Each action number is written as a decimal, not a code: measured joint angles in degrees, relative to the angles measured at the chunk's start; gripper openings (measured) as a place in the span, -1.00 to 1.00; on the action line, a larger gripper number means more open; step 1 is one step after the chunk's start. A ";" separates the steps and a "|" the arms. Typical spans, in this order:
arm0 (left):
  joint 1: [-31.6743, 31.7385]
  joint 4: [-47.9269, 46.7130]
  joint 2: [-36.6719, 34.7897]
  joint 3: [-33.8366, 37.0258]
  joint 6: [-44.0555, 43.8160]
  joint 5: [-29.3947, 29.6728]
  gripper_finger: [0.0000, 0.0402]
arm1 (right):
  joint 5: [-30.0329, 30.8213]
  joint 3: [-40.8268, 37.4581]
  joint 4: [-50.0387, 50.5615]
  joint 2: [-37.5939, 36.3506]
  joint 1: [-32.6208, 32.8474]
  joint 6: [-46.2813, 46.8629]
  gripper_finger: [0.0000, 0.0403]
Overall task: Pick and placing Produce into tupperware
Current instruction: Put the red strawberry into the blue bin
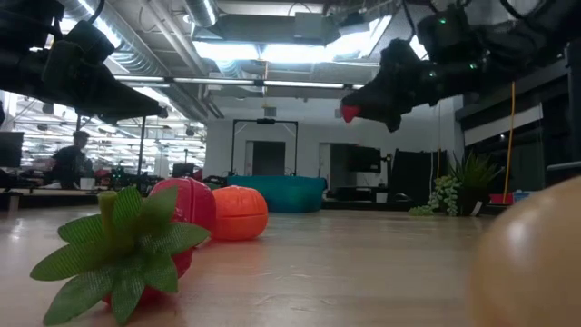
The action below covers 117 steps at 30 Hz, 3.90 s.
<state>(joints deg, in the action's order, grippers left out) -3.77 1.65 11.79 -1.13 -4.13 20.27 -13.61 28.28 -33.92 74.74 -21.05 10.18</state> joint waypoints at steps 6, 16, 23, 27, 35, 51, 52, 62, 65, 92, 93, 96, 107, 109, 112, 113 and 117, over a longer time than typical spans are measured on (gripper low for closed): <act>0.00 0.00 0.00 0.00 0.19 0.01 -0.38 | -4.06 -3.94 -12.11 -0.02 -1.87 -0.30 -0.32; 0.00 0.00 0.00 0.00 0.19 0.02 -0.38 | -4.72 -4.99 -15.36 -0.02 -2.74 -1.86 -0.32; -0.02 0.00 0.00 0.00 0.17 0.02 -0.38 | -1.11 -4.98 -16.53 -0.02 -2.74 -2.81 -0.32; 0.00 0.00 0.00 0.00 0.19 0.02 -0.38 | 3.37 -4.97 -16.54 0.00 -2.72 -2.98 -0.32; 0.00 0.00 0.00 0.00 0.21 0.02 -0.38 | 9.63 -4.95 -16.69 0.70 -2.77 -2.97 -0.32; -0.01 0.01 0.00 0.00 0.22 0.23 -0.38 | -9.30 13.45 -9.91 21.09 -6.28 -4.48 -0.32; -0.01 0.02 0.00 0.00 0.22 0.24 -0.38 | -11.42 15.06 -9.49 22.41 -6.84 -4.36 -0.32; 0.00 0.02 0.00 0.00 0.23 0.24 -0.38 | -18.57 32.68 8.22 27.76 -9.88 -7.80 -0.32; 0.00 0.01 0.00 0.00 0.23 0.26 -0.38 | -19.54 37.93 15.68 28.34 -10.32 -10.20 -0.32; -0.01 0.01 0.00 0.00 0.25 0.27 -0.38 | -22.64 79.88 65.92 50.17 -16.94 -20.43 -0.32; 0.00 0.02 0.00 0.00 0.25 0.26 -0.38 | -22.71 80.77 66.59 50.63 -17.03 -21.03 -0.32; 0.00 0.02 0.00 0.00 0.25 0.26 -0.38 | -23.50 81.68 67.09 51.71 -17.06 -20.89 -0.32; 0.00 0.02 0.00 0.00 0.25 0.26 -0.38 | -23.67 81.65 69.75 56.74 -17.00 -20.99 -0.32; 0.00 0.00 0.00 0.00 0.25 0.26 -0.38 | -23.69 81.65 69.62 57.48 -16.92 -20.94 -0.32; -0.02 0.01 0.00 0.00 0.25 0.26 -0.38 | -23.67 81.64 69.68 58.54 -16.63 -20.99 -0.32; 0.00 0.02 0.00 0.00 0.27 0.26 -0.38 | -23.67 81.63 69.58 58.77 -16.52 -21.03 -0.32; 0.00 0.02 0.00 0.00 0.27 0.26 -0.38 | -23.65 81.61 68.00 58.84 -16.41 -21.07 -0.32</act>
<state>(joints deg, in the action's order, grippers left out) -3.77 1.67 11.79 -1.13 -3.86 20.53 -37.26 109.89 34.08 133.58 -37.45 -10.90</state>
